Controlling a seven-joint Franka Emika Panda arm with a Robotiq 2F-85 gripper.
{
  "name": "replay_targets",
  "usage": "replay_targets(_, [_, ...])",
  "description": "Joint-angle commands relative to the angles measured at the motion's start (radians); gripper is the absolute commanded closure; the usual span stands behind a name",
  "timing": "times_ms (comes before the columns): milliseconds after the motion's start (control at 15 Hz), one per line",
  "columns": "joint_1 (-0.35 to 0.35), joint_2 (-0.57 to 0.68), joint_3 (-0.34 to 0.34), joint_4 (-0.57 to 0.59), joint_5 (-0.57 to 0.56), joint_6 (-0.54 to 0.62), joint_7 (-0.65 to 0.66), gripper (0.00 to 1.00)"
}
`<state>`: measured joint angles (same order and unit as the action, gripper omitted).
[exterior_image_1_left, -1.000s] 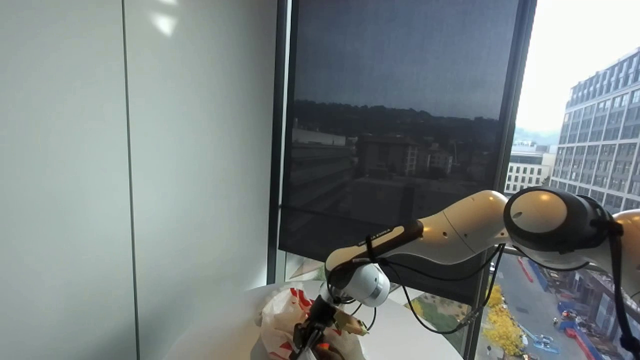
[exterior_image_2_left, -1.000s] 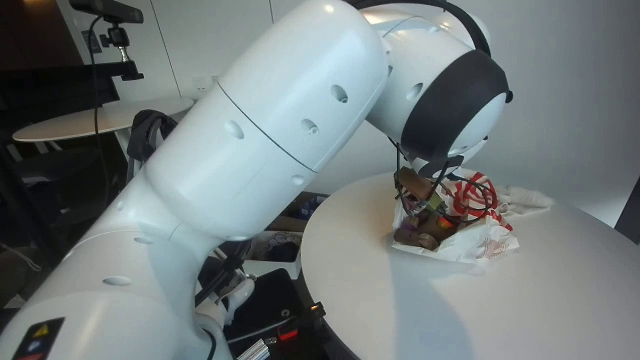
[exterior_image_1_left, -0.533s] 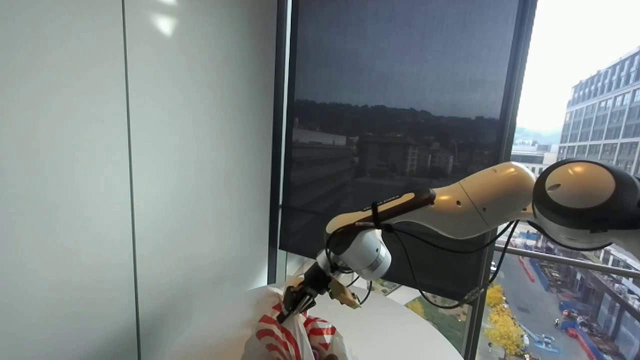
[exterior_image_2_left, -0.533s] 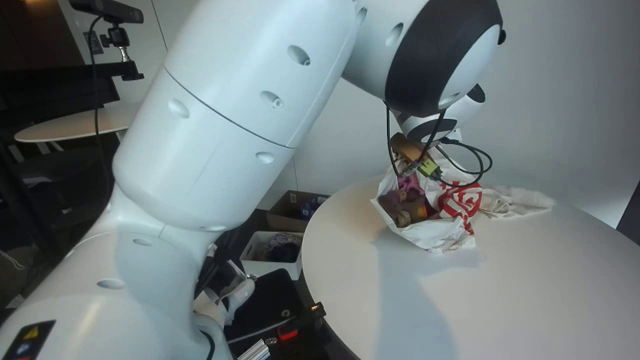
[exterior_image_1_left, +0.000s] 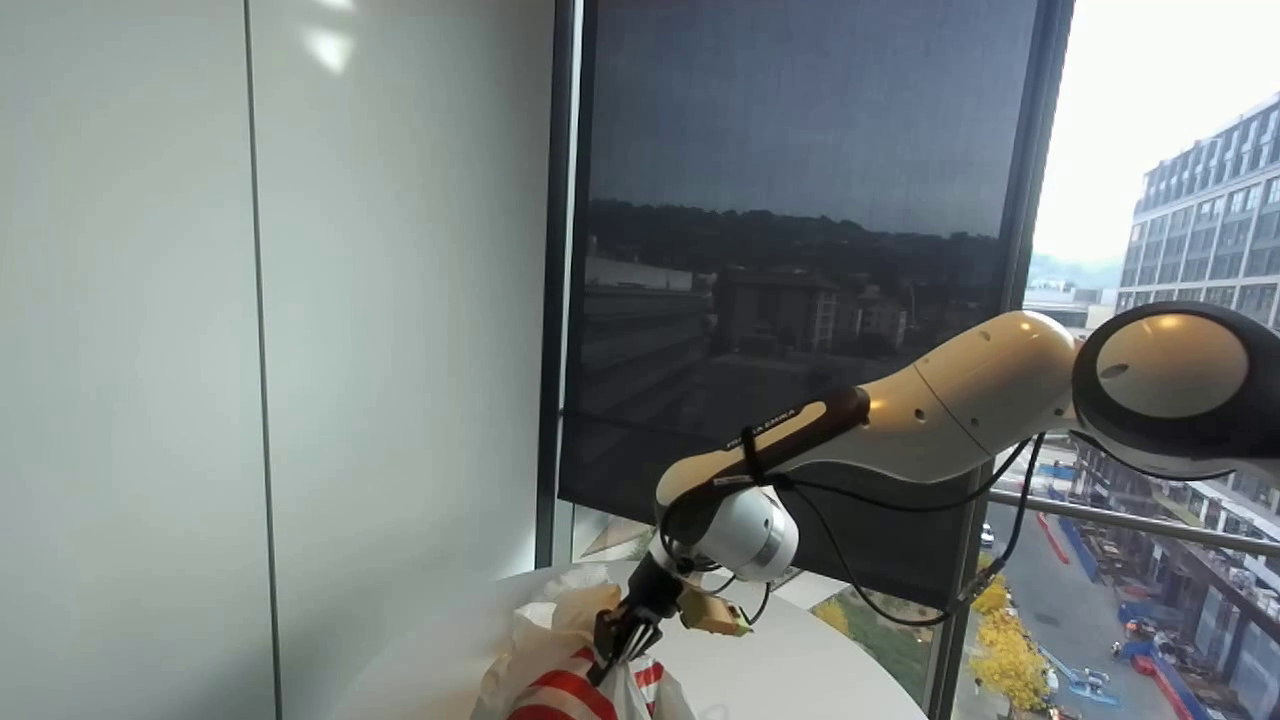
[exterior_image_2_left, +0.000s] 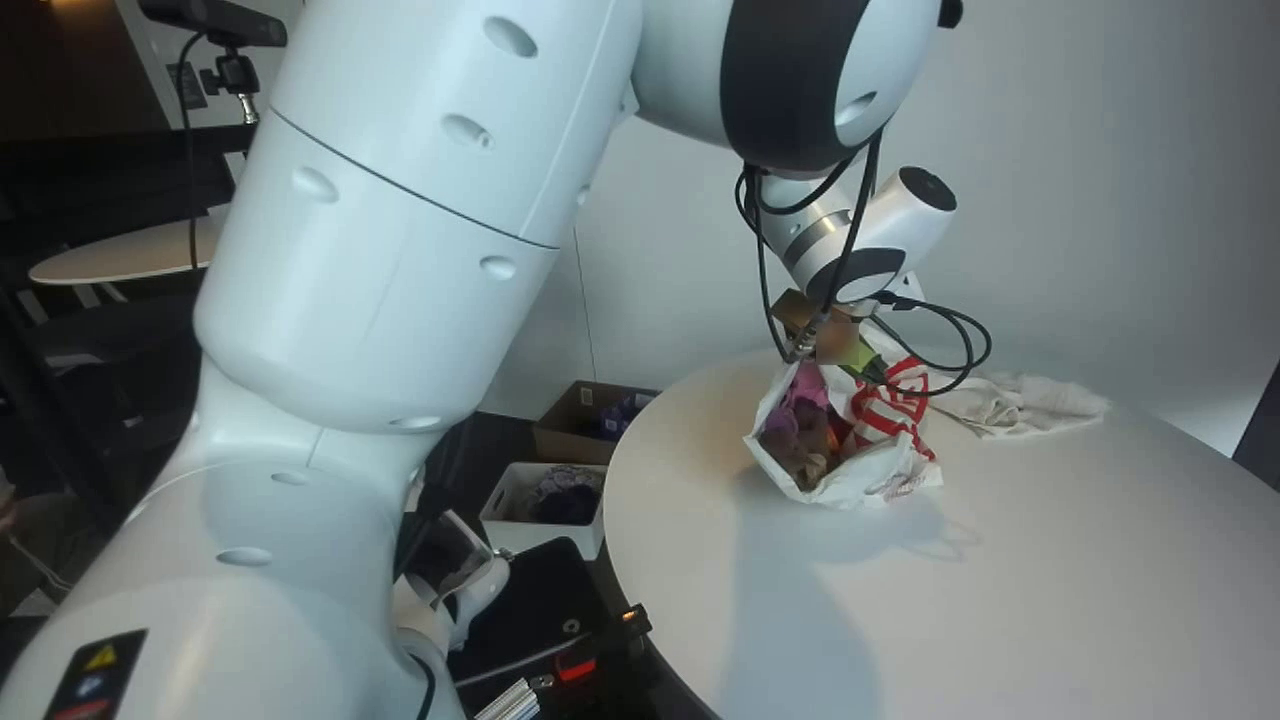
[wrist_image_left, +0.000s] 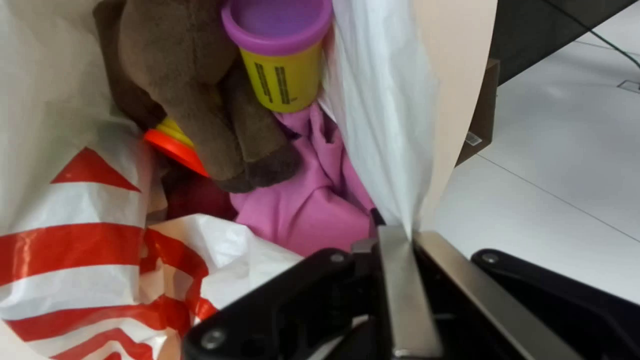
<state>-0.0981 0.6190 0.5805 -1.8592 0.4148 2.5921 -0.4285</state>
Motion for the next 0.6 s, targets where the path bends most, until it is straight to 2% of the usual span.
replay_targets(0, [0.07, 0.006, -0.078, 0.004, -0.019, -0.041, 0.031, 1.0])
replay_targets(133, [0.096, -0.007, -0.1, -0.007, -0.022, -0.06, 0.035, 0.98])
replay_targets(200, [0.122, -0.023, -0.124, -0.016, -0.037, -0.068, 0.065, 0.73])
replay_targets(333, [0.189, -0.066, -0.192, -0.042, -0.107, -0.08, 0.149, 0.7])
replay_targets(533, [0.268, -0.128, -0.269, -0.074, -0.213, -0.132, 0.279, 0.48])
